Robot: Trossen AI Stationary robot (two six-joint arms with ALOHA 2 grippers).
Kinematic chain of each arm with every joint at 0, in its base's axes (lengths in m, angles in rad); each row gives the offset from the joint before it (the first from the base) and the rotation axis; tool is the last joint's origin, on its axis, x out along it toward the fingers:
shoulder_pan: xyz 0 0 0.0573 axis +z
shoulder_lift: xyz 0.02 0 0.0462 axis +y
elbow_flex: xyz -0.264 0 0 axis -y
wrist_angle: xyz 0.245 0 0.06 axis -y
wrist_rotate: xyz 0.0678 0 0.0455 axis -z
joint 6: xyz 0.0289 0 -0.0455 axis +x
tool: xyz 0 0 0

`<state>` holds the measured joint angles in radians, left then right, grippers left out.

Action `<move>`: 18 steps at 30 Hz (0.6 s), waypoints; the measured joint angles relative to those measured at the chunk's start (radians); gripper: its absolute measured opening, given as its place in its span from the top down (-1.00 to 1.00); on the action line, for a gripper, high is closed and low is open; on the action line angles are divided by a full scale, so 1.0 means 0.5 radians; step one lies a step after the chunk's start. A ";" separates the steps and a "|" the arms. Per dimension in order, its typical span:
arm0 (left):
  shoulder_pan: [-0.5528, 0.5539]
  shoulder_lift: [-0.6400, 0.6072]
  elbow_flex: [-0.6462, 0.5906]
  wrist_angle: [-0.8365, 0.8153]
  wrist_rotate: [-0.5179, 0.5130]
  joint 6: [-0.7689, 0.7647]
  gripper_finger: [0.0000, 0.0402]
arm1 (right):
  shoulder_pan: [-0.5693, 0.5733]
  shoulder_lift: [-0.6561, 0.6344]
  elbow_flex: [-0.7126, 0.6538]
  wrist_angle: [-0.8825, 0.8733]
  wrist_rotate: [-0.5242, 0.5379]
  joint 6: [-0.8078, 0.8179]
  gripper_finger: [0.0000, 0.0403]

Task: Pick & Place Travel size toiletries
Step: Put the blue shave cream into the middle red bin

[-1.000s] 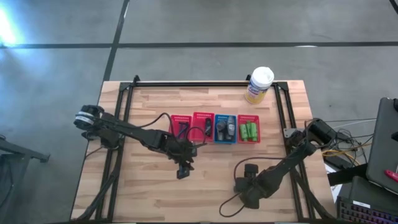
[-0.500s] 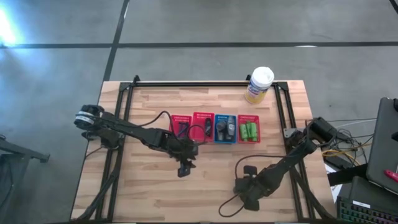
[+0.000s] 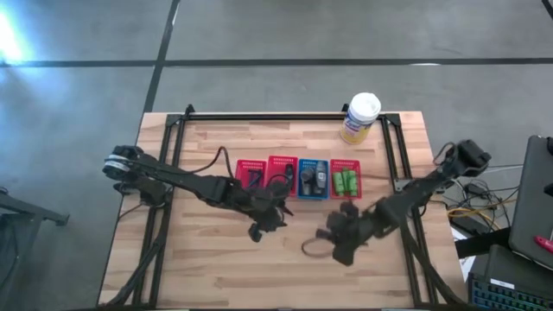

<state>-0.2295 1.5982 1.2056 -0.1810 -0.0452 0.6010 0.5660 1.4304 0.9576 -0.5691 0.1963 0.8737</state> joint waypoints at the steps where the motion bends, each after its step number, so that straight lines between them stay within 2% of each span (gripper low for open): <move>1: -0.002 0.000 0.013 0.017 -0.002 0.077 0.10 | -0.039 -0.040 -0.006 -0.006 0.003 -0.012 0.66; 5: 0.001 0.046 0.040 0.130 -0.035 0.226 0.10 | -0.182 -0.167 -0.019 0.011 -0.069 -0.040 0.60; 11: 0.016 0.177 0.044 0.517 -0.188 0.397 0.10 | -0.298 -0.211 -0.021 0.059 -0.111 -0.130 0.62; 18: 0.028 0.247 0.098 0.516 -0.160 0.438 0.10 | -0.318 -0.204 -0.009 0.063 -0.147 -0.145 0.71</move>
<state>-0.2153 1.7215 1.2546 0.0772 -0.1250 0.8199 0.4072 1.3285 0.9531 -0.5374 0.1230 0.8010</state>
